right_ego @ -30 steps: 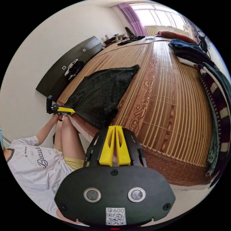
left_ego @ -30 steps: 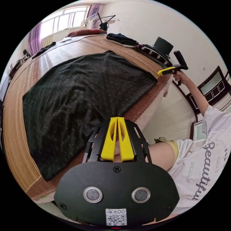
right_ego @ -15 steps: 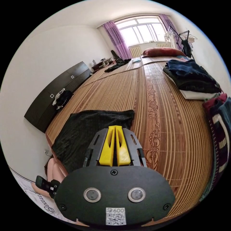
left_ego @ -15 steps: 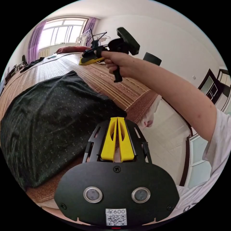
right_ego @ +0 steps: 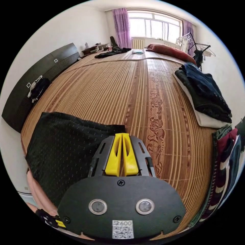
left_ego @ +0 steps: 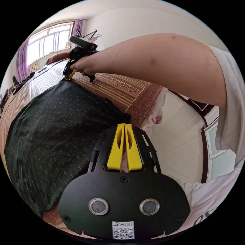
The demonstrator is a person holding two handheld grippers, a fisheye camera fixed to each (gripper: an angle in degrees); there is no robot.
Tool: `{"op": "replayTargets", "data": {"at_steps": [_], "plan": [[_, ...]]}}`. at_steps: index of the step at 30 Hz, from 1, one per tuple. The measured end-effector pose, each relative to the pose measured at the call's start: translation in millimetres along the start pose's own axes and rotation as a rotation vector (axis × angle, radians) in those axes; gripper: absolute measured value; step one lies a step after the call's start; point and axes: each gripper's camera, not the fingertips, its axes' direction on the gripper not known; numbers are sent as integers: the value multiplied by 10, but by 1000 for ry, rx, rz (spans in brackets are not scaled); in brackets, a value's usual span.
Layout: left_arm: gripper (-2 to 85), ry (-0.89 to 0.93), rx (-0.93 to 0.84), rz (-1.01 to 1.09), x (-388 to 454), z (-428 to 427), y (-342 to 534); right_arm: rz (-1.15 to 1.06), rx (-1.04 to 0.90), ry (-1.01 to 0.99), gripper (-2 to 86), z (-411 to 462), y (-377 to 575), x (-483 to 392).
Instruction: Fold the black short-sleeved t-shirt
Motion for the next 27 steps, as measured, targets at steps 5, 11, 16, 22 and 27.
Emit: {"op": "replayTargets", "data": {"at_steps": [5, 11, 16, 22, 27], "plan": [[0, -50, 10, 28, 28, 150, 175, -17, 15, 51, -9, 86, 123, -69], [3, -29, 175, 13, -82, 202, 620, 108, 243, 3, -8, -623, 965, 174], [6, 111, 251, -13, -161, 64, 900, -34, 298, -340, -9, -1220, 2404, 10], [9, -327, 414, -93, -349, -936, 1698, -35, 288, -302, -9, -1277, 3786, -372], [13, -602, 136, -165, -769, -1361, 1905, 88, 264, -258, -9, -1002, 3967, -312]]}}
